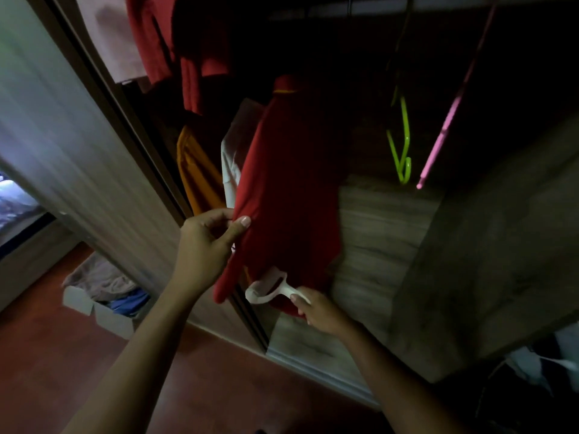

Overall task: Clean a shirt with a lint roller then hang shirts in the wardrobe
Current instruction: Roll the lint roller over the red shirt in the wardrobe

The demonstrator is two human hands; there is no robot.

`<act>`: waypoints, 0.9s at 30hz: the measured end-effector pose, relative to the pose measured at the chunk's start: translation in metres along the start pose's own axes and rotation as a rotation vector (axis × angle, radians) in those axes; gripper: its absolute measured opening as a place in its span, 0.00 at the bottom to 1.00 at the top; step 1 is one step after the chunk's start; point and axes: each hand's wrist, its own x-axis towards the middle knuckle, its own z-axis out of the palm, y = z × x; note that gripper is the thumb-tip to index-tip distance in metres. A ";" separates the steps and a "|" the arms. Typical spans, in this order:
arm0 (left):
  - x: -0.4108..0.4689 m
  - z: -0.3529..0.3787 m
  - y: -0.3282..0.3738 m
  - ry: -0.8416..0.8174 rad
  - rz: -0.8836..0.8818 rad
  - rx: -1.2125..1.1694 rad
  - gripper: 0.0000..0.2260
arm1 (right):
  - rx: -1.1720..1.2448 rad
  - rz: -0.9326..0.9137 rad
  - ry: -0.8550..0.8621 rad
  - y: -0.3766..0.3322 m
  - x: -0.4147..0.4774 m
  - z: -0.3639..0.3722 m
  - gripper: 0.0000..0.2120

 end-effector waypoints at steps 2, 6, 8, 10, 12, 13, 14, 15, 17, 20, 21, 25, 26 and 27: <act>0.001 0.001 -0.003 -0.033 0.020 -0.028 0.07 | 0.018 0.047 0.045 -0.004 -0.008 0.003 0.11; 0.012 0.002 -0.014 -0.143 0.066 -0.066 0.06 | 0.095 0.050 0.268 -0.024 -0.021 -0.001 0.11; 0.018 0.005 -0.020 -0.199 0.110 -0.060 0.07 | 0.148 0.089 0.419 -0.035 -0.029 -0.004 0.12; 0.024 0.009 -0.025 -0.243 0.172 -0.048 0.07 | 0.203 0.121 0.568 -0.046 -0.042 -0.007 0.14; 0.027 0.019 -0.028 -0.269 0.247 -0.019 0.07 | 0.245 0.149 0.690 -0.058 -0.060 -0.007 0.15; 0.027 0.026 -0.027 -0.270 0.266 -0.019 0.08 | 0.256 0.166 0.746 -0.062 -0.071 -0.007 0.15; 0.027 0.036 -0.026 -0.271 0.277 -0.040 0.08 | 0.269 0.178 0.807 -0.067 -0.082 -0.008 0.15; 0.024 0.047 -0.022 -0.280 0.281 -0.070 0.09 | 0.294 0.192 0.867 -0.070 -0.093 -0.008 0.16; 0.013 0.074 -0.014 -0.315 0.290 -0.139 0.07 | 0.339 0.230 0.975 -0.076 -0.120 -0.007 0.17; -0.021 0.118 0.004 -0.432 0.339 -0.198 0.06 | 0.309 0.306 1.112 -0.081 -0.173 -0.004 0.14; -0.035 0.132 0.012 -0.488 0.354 -0.210 0.05 | 0.256 0.334 1.152 -0.079 -0.193 -0.002 0.13; -0.098 0.193 0.047 -0.698 0.425 -0.237 0.09 | 0.176 0.484 1.337 -0.059 -0.285 0.005 0.10; -0.115 0.210 0.056 -0.752 0.450 -0.237 0.10 | 0.192 0.515 1.395 -0.051 -0.310 0.010 0.11; -0.135 0.224 0.066 -0.806 0.489 -0.226 0.09 | 0.202 0.557 1.448 -0.043 -0.335 0.015 0.12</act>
